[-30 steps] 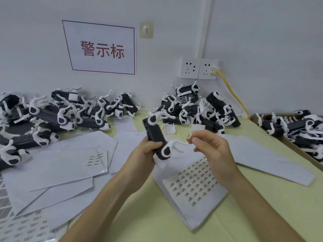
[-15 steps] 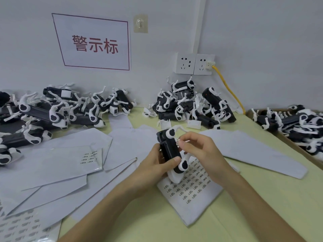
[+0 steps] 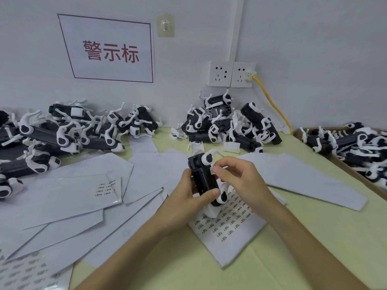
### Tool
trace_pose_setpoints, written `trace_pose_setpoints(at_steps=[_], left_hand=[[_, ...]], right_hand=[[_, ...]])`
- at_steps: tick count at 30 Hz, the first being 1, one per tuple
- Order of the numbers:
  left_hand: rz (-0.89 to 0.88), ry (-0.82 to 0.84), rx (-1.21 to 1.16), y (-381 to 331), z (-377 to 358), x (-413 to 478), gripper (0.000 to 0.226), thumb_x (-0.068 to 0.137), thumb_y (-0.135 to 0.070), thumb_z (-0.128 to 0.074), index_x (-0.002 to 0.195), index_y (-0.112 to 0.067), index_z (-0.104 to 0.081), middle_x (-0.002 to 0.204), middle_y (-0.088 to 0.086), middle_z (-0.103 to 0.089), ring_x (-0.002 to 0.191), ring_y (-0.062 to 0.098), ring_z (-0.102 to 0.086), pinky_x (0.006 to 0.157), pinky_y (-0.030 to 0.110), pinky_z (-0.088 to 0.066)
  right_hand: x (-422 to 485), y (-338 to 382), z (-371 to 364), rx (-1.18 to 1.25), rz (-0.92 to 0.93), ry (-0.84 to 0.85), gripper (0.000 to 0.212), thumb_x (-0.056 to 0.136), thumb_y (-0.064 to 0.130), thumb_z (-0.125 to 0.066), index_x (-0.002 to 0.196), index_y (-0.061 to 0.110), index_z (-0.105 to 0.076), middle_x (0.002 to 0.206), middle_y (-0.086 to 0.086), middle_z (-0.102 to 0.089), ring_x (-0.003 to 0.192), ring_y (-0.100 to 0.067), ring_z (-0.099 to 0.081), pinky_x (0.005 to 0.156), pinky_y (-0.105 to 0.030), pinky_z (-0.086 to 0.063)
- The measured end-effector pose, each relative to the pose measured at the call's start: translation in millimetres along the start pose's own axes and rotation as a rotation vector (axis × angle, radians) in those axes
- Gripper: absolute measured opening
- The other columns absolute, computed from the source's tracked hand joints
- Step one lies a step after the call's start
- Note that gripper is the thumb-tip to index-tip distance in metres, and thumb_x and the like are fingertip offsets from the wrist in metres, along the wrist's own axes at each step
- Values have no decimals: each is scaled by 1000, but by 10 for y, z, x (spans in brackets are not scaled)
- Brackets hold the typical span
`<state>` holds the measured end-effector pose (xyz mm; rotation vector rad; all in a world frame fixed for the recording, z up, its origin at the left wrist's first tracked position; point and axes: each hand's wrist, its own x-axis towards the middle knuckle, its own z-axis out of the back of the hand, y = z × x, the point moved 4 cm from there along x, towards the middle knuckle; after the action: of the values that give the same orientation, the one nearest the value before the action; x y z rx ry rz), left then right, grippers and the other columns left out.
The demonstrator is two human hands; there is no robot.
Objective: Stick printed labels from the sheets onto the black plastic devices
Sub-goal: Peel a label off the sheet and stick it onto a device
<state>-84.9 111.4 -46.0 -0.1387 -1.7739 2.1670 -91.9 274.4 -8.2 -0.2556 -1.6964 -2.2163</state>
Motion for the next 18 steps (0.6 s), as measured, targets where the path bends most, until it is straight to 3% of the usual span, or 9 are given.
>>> trace_pose_setpoints(at_steps=[2,6,10,14,18], left_hand=[[-11,-16,24,-3,3,2,61,75,-57,-74,125,-37,-47,120,-20,-67,116,-4,-61,106,39,-50],[-19,-27,62,7,0,1,69,69,-65,-73,126,-39,-45,122,-21,-66,118,-5,-60,105,39,-50],[-26,-27,82,17,-1,4,67,70,-65,-73,125,-40,-45,118,-29,-65,117,-8,-59,103,36,-51],[-43,-41,95,19,5,5,65,72,-65,-73,124,-38,-45,117,-30,-63,118,-7,-59,101,33,-50],[-49,-54,95,-9,-3,-8,65,70,-65,-72,122,-37,-45,113,-31,-63,114,-9,-60,90,18,-49]], right_hand=[[0,-1,2,-1,7,-11,10,93,28,-68,84,26,-72,84,-7,-72,74,-25,-64,72,-30,-51],[5,3,8,-19,4,-36,14,96,22,-69,83,25,-72,82,-5,-72,74,-18,-65,71,-30,-51],[-5,22,8,-31,7,-50,13,97,21,-68,84,23,-72,82,-12,-73,82,-37,-66,73,-45,-53],[-16,35,-1,-43,1,-53,12,97,23,-68,85,24,-72,81,-13,-72,82,-42,-64,74,-46,-53],[-18,38,-7,-47,12,-70,13,97,22,-68,84,23,-71,79,-12,-72,78,-44,-64,72,-46,-54]])
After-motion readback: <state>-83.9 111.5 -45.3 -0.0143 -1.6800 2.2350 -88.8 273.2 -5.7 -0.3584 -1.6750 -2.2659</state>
